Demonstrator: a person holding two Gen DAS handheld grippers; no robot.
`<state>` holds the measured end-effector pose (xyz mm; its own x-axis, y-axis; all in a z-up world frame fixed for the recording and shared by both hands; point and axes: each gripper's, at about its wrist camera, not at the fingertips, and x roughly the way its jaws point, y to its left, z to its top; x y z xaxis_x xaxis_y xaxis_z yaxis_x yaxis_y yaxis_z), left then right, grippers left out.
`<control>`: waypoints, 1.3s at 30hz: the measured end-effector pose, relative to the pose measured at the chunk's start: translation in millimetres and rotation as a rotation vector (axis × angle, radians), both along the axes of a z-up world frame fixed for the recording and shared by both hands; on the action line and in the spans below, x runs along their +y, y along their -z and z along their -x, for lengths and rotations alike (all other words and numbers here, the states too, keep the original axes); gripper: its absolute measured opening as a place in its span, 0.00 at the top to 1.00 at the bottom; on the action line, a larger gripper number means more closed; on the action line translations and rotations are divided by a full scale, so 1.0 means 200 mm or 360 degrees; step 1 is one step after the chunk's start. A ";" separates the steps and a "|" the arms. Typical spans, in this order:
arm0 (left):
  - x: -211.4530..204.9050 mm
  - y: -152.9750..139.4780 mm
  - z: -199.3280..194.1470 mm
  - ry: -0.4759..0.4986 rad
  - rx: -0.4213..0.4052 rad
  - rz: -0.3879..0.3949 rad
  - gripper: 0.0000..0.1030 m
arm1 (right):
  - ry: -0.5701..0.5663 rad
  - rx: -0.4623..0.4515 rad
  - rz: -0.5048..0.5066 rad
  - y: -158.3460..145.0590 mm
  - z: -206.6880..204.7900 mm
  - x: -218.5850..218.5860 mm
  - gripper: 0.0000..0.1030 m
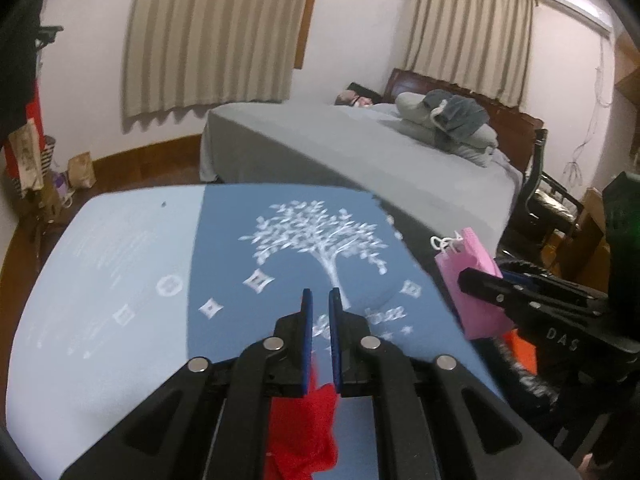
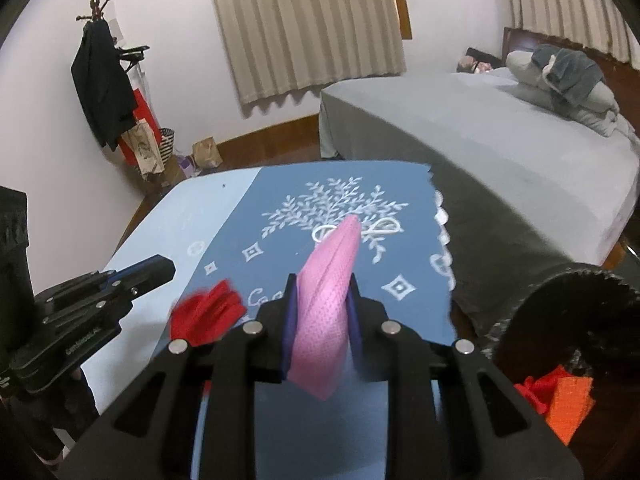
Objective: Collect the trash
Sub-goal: 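Lift the red cloth and pink mask and carry both over the bin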
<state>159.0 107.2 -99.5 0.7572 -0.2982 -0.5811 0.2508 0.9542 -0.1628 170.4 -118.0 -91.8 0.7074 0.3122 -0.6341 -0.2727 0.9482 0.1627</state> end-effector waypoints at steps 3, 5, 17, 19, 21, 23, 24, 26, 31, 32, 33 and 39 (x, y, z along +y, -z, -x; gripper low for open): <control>-0.07 -0.05 0.00 0.0022 -0.0045 -0.0034 0.92 | 0.0021 -0.0024 0.0007 -0.03 0.02 -0.05 0.79; -0.09 -0.05 -0.01 0.0032 -0.0046 -0.0059 0.92 | 0.0037 -0.0022 0.0012 -0.03 0.02 -0.07 0.79; 0.04 0.30 0.01 -0.0107 0.0245 -0.0069 0.61 | 0.0013 0.0086 -0.0003 0.18 0.04 -0.03 0.79; 0.05 0.35 0.01 -0.0115 0.0279 -0.0085 0.53 | 0.0012 0.0104 0.0002 0.21 0.03 -0.02 0.79; 0.06 0.40 -0.01 -0.0121 0.0313 -0.0097 0.48 | 0.0013 0.0115 0.0008 0.22 0.03 -0.02 0.79; 0.06 0.45 -0.04 -0.0140 0.0353 -0.0138 0.47 | 0.0016 0.0125 0.0010 0.23 0.02 -0.02 0.79; 0.06 0.47 -0.05 -0.0149 0.0369 -0.0149 0.47 | 0.0016 0.0127 0.0012 0.23 0.02 -0.02 0.79; 0.07 0.49 -0.06 -0.0160 0.0385 -0.0137 0.47 | 0.0016 0.0129 0.0015 0.23 0.01 -0.02 0.79; 0.07 0.50 -0.06 -0.0157 0.0366 -0.0131 0.65 | 0.0017 0.0131 0.0012 0.23 0.01 -0.02 0.79; 0.09 0.50 -0.06 -0.0159 0.0367 -0.0107 0.72 | 0.0014 0.0130 0.0013 0.23 0.01 -0.02 0.79; 0.10 0.50 -0.07 -0.0164 0.0371 -0.0083 0.82 | 0.0013 0.0131 0.0013 0.24 0.01 -0.02 0.79; 0.10 0.45 -0.07 -0.0162 0.0334 -0.0059 0.90 | 0.0005 0.0133 0.0015 0.22 0.00 -0.01 0.79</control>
<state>172.8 127.7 -190.1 0.6437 -0.2022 -0.7381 0.1174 0.9791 -0.1658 169.9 -121.0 -136.6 0.6530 0.3038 -0.6938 -0.2553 0.9507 0.1761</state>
